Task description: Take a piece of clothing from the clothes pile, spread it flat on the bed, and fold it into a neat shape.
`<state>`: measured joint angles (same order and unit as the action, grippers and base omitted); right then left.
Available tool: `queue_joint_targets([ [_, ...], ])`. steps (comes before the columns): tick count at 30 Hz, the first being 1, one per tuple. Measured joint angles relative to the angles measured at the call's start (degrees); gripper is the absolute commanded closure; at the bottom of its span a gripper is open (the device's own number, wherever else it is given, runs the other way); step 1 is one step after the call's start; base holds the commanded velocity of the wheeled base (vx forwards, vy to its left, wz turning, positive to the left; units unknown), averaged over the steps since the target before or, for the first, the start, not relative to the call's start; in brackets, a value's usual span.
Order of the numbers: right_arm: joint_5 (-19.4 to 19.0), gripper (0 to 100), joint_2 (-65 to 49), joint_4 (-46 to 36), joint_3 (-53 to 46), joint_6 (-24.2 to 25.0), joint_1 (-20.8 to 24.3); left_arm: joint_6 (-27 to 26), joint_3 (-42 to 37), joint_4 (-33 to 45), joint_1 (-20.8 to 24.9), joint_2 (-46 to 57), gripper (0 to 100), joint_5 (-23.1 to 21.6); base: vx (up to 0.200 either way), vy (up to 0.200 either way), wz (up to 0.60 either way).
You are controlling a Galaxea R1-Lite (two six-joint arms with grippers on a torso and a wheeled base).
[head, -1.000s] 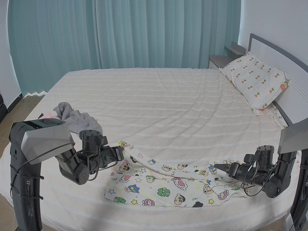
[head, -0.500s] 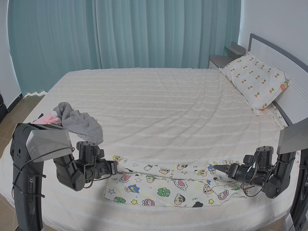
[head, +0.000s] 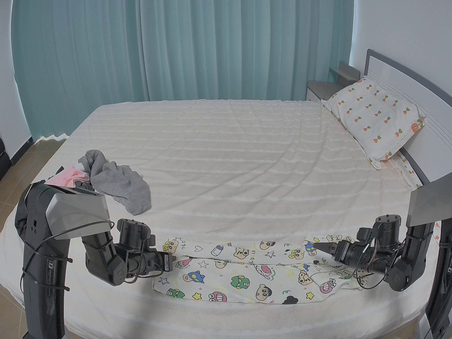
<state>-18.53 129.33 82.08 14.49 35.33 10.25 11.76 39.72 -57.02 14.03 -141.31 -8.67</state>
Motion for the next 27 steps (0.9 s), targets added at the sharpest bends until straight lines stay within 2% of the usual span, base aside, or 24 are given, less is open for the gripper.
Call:
queue_joint_targets([
  [9,0.00,0,0.27,0.00,0.09,-0.02,0.00,0.39,-2.05,2.02,-0.52,3.77,0,1.01,0.000,0.000,0.00],
  [13,0.01,0,0.30,0.02,0.09,-0.07,0.00,2.13,-1.90,5.10,-0.50,6.78,0,0.87,0.000,0.000,0.00],
  [19,0.00,0,0.35,0.04,0.06,-0.09,0.00,5.42,1.49,14.18,0.84,9.45,0,1.58,0.000,0.000,0.00],
  [23,0.01,0,0.35,0.06,0.02,-0.09,0.02,7.19,6.75,25.58,1.62,9.23,0,5.14,0.000,0.000,0.00],
  [27,0.00,0,0.35,0.06,0.02,-0.09,0.07,9.09,12.70,30.61,2.85,6.91,0,8.96,0.000,0.000,0.00],
])
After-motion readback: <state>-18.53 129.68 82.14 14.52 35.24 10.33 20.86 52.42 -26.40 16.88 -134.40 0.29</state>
